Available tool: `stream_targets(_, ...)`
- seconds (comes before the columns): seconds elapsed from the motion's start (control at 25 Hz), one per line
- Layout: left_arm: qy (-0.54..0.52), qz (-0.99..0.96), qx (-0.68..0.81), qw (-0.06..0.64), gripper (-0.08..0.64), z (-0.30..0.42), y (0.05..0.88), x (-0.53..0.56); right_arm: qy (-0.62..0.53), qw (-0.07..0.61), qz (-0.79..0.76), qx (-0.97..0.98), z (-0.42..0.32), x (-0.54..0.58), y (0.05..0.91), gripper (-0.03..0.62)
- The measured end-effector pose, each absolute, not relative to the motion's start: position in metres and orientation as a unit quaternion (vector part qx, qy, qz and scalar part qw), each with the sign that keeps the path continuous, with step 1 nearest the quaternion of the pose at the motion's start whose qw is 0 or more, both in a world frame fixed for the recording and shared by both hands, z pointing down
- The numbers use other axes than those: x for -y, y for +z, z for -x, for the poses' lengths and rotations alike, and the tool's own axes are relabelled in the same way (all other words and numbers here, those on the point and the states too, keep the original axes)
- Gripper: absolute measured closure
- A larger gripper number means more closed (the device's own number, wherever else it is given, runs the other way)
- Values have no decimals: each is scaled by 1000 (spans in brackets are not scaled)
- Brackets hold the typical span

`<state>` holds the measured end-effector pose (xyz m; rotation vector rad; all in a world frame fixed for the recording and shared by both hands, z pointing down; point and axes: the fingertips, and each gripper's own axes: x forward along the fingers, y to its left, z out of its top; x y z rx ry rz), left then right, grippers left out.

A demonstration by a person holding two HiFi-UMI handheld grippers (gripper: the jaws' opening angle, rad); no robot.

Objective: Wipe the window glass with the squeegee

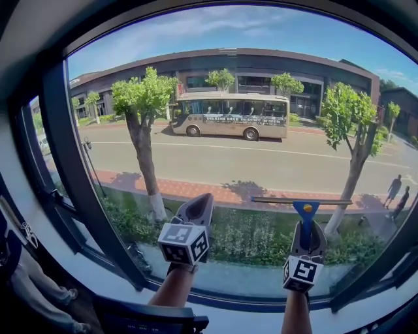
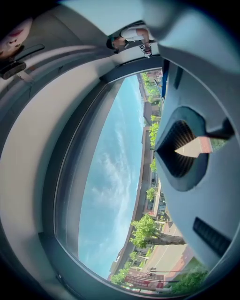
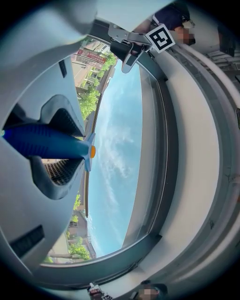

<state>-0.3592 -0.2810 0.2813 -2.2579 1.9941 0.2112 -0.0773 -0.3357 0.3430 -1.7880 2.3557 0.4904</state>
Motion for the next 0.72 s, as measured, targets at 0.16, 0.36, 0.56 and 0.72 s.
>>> stream_targets(0.16,73,750,-655,58,560,365,271,278,148,77,596,-785,78,327,330,449)
stream_targets(0.36,86,755,-645,77,560,384,243,276,135,85,591,-790,104,307,294,449)
stream_targets(0.56,89,758,-637,108,560,425,204,274,156,106,594,-782,143,290,238,449)
stream_targets(0.72,98,758,-632,128,560,447,172,271,176,131,593,-774,166,285,188,449)
